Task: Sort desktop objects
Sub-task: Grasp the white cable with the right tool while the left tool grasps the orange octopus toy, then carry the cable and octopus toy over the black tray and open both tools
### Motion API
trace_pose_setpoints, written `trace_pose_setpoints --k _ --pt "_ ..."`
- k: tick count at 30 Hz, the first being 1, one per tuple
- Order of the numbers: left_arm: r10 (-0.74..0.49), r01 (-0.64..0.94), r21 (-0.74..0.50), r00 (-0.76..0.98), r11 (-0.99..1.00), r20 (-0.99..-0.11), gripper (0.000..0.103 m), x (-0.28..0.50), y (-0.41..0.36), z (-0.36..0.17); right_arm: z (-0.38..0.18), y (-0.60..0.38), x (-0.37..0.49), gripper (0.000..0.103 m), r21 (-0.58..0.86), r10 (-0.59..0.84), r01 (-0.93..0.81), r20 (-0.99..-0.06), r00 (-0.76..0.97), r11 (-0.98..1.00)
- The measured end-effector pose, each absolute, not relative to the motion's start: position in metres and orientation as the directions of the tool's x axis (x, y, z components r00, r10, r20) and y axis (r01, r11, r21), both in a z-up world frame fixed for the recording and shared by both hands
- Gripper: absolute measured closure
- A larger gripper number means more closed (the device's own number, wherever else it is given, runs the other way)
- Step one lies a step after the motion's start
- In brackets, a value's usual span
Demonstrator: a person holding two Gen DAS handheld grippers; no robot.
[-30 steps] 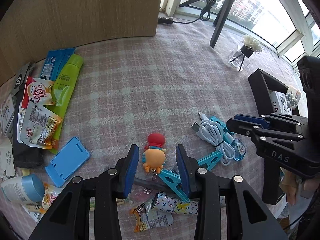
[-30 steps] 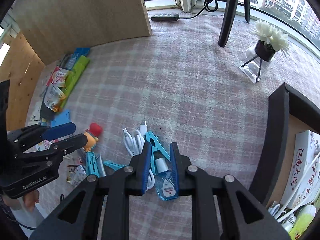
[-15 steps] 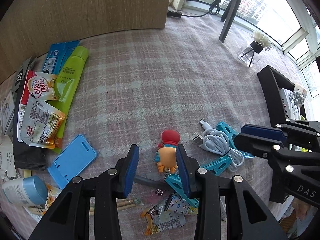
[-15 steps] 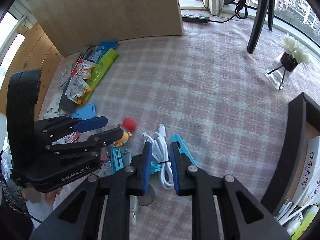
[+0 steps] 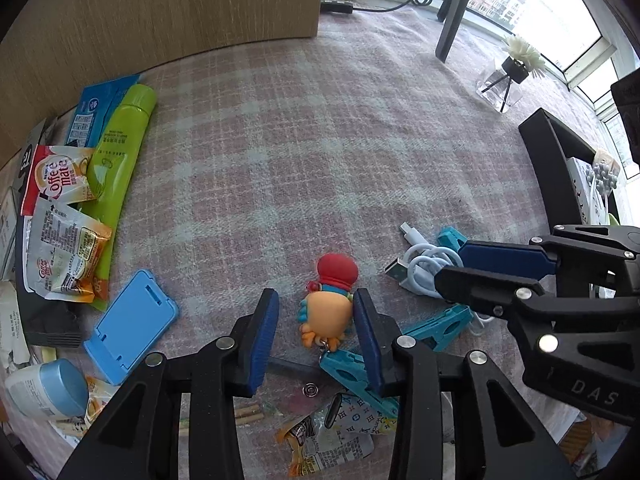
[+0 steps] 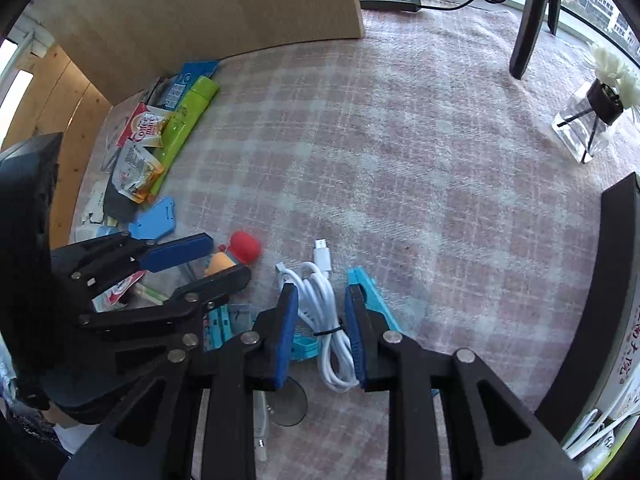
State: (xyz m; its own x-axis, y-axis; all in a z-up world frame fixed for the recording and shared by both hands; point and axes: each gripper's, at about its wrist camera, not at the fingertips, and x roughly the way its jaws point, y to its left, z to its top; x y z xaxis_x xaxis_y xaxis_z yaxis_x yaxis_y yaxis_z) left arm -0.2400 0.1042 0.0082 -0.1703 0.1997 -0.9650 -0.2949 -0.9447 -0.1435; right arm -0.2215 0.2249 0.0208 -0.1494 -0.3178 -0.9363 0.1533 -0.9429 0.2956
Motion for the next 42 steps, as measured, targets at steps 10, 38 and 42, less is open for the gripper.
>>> trace_pose_setpoints --k 10,38,42 --pt "0.214 -0.264 -0.161 -0.188 -0.951 -0.959 0.077 -0.236 0.09 0.009 0.007 0.211 -0.219 0.06 0.204 -0.237 0.213 -0.961 -0.143 -0.955" --pt "0.382 -0.252 -0.314 -0.298 -0.915 -0.875 0.077 -0.22 0.08 0.074 0.056 0.263 -0.206 0.088 0.37 -0.372 0.066 -0.875 -0.311 -0.927" --pt "0.419 -0.295 -0.334 -0.299 -0.895 -0.857 0.077 -0.211 0.097 0.089 0.076 0.271 -0.191 0.088 0.358 -0.361 0.076 -0.859 -0.362 -0.93"
